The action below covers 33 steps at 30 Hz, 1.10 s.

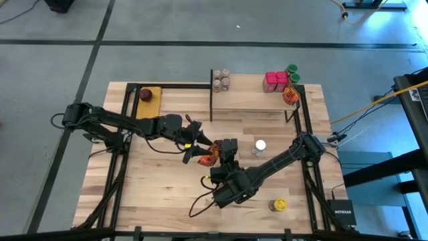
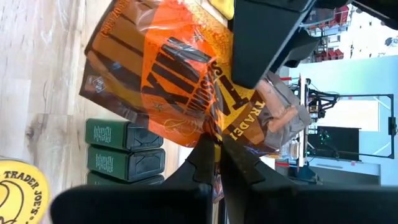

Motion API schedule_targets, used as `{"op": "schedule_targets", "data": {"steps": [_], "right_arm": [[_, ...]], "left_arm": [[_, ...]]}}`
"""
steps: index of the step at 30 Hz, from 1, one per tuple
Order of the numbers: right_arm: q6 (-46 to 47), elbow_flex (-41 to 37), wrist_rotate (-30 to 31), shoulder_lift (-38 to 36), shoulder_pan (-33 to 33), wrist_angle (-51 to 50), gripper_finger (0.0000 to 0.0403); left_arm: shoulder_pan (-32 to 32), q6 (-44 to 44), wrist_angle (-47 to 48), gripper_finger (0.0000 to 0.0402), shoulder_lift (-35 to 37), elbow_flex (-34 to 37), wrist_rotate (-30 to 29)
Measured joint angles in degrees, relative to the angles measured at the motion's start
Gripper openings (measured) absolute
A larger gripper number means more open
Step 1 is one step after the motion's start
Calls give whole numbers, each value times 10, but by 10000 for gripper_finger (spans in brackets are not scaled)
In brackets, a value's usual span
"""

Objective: Shelf spices
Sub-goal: Put the orange seasoning bag on the shelf and align it with the other orange seasoning bag

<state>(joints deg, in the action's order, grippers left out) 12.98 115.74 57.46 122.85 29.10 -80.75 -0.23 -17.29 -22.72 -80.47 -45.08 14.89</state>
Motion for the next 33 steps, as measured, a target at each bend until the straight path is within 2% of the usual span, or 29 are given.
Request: {"op": "schedule_targets", "data": {"steps": [6, 9, 11, 19, 24, 29, 33], "right_arm": [[1, 0, -4, 0, 0, 4, 17], [1, 0, -21, 0, -3, 21, 28], [2, 0, -30, 0, -3, 34, 41], [48, 30, -76, -10, 19, 18, 119], [131, 38, -99, -39, 50, -32, 156], [221, 7, -37, -82, 88, -78, 162], [307, -62, 15, -134, 114, -77, 161]], "left_arm": [[0, 28, -4, 92, 0, 0, 2], [2, 42, -5, 32, 0, 0, 2], [4, 44, -4, 11, 0, 0, 2], [7, 68, 7, 5, 21, 0, -5], [-3, 100, 51, 4, 60, 0, -25], [-45, 180, 51, 4, 93, 0, -47], [-85, 265, 32, 3, 103, 8, -98]]}}
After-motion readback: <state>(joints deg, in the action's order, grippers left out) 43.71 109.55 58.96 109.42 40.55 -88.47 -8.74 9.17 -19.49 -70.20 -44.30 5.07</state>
